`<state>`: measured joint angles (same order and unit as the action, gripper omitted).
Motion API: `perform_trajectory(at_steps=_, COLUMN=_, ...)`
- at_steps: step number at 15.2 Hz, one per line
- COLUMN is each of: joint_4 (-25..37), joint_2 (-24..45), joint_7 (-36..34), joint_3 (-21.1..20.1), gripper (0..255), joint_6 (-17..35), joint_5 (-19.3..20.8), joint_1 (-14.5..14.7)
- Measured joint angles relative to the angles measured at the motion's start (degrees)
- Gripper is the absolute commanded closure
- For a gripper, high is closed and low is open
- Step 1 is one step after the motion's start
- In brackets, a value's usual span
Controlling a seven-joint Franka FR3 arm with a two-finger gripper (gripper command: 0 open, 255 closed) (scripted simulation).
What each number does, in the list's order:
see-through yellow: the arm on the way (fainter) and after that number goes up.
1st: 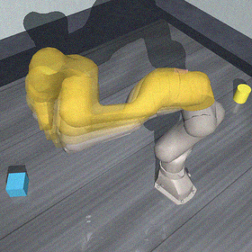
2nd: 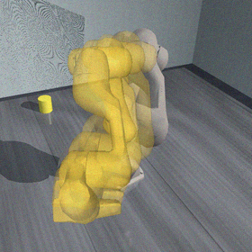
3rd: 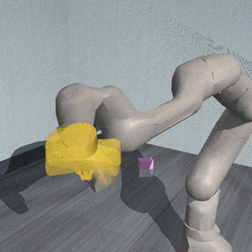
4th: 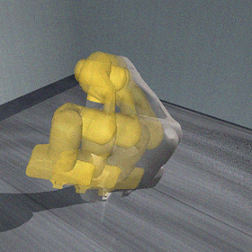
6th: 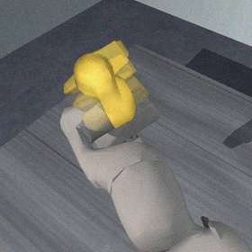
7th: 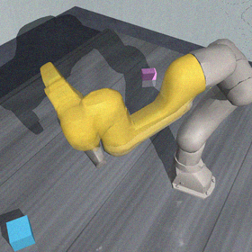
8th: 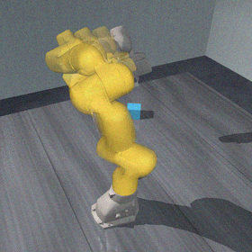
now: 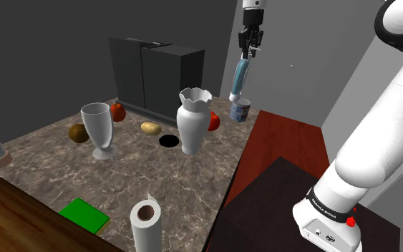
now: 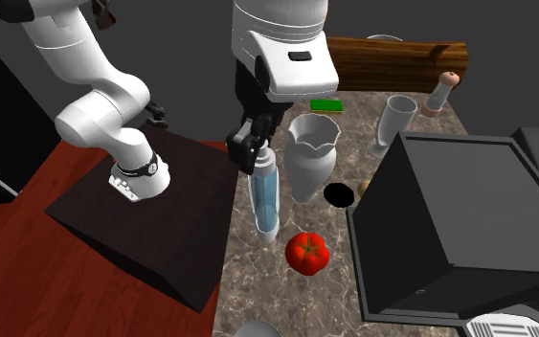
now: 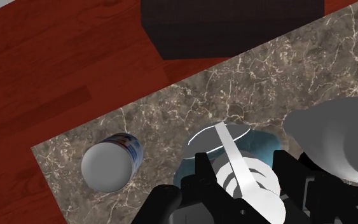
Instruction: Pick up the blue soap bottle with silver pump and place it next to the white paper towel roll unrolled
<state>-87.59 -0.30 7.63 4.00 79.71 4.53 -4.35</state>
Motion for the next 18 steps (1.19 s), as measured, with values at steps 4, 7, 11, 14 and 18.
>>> perform_trajectory(at_steps=4, joint_4=4.9, joint_2=1.4, joint_7=0.4, joint_3=0.0, gripper=255, joint_6=-3.5, joint_5=0.0, joint_1=0.0)
perform_trajectory(at_steps=7, joint_4=8.5, joint_2=2.5, joint_7=0.6, joint_3=0.1, gripper=255, joint_6=-6.0, joint_5=-0.1, joint_1=-0.1)
perform_trajectory(at_steps=11, joint_4=14.5, joint_2=4.4, joint_7=0.9, joint_3=0.1, gripper=255, joint_6=-10.0, joint_5=-0.1, joint_1=-0.1)
perform_trajectory(at_steps=14, joint_4=19.3, joint_2=6.2, joint_7=1.1, joint_3=0.1, gripper=255, joint_6=-13.0, joint_5=-0.1, joint_1=-0.1)
perform_trajectory(at_steps=18, joint_4=26.5, joint_2=9.0, joint_7=1.6, joint_3=0.1, gripper=255, joint_6=-17.4, joint_5=-0.2, joint_1=-0.2)
